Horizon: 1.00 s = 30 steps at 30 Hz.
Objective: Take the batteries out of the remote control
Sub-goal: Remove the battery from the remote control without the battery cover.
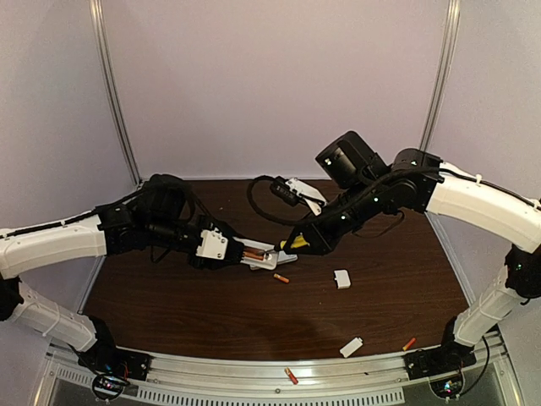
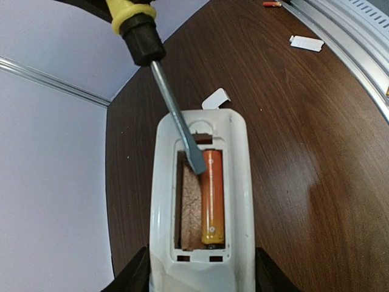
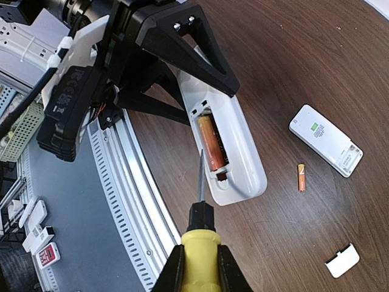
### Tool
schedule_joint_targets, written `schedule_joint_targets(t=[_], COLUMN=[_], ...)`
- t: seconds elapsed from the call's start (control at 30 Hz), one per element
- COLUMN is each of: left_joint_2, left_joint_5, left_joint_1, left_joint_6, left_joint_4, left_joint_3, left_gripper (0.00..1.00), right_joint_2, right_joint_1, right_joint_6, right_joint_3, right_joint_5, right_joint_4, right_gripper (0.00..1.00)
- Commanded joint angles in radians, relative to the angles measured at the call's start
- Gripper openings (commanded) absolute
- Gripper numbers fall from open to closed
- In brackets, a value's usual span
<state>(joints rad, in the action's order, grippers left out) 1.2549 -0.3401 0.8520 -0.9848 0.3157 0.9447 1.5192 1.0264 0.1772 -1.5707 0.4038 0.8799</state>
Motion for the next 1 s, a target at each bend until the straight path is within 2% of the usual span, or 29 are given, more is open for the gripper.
schedule_joint_targets(t=[0.0,0.47,0.97], left_joint_2=[0.005,0.006,0.049], left_joint_5=[-0.003,-0.021,-0.03], left_joint_1=[0.007,0.012,0.027], left_joint_6=[-0.024,-0.041,-0.06], left_joint_4=[0.004,0.044,0.045], left_joint_3=[0.033,0.044,0.073], left_gripper=[0.0,0.0,0.0], right_joint_2=[0.018,0.047,0.058], right_joint_1=[0.006,0.006,0.019], right_joint_6=[-0.029,-0.044,-0.085], right_joint_3=[-0.038,-0.033,0.008], right_joint_5=[-0.042,-0.091,-0.039], right_joint_4=[0.032,0.042,0.057], right_gripper=[0.0,0.0,0.0])
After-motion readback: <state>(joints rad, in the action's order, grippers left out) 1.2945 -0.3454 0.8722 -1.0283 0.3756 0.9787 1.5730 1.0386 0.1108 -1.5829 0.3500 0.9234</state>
